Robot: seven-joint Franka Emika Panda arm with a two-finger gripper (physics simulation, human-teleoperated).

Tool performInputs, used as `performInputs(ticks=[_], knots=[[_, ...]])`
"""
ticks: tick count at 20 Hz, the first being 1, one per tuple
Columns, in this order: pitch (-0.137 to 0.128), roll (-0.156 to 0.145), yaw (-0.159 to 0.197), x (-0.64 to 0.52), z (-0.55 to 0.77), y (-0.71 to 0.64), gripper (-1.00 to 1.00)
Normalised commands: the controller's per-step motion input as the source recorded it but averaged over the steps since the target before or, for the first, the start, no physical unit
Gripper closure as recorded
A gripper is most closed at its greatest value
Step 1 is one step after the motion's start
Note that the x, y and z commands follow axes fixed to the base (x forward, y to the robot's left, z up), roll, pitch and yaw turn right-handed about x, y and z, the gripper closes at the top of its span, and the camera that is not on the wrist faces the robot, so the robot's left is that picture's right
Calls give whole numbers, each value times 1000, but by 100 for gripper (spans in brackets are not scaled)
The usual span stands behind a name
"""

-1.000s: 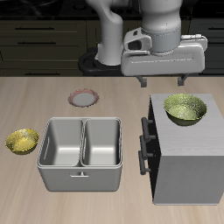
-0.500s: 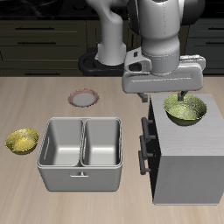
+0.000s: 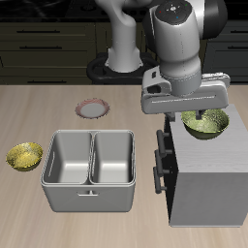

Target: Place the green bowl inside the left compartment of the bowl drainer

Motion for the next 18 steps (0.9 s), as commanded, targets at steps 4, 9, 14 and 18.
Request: performInputs(ticks=[4,9,14,18], knots=[[-13,7,-5,-62,37,-50,100],[-9,-4,-2,-12,27,-94,100],[-6,-26,39,-89,-7,-177,100],[-37,-51,32,-167,188,-372,100]])
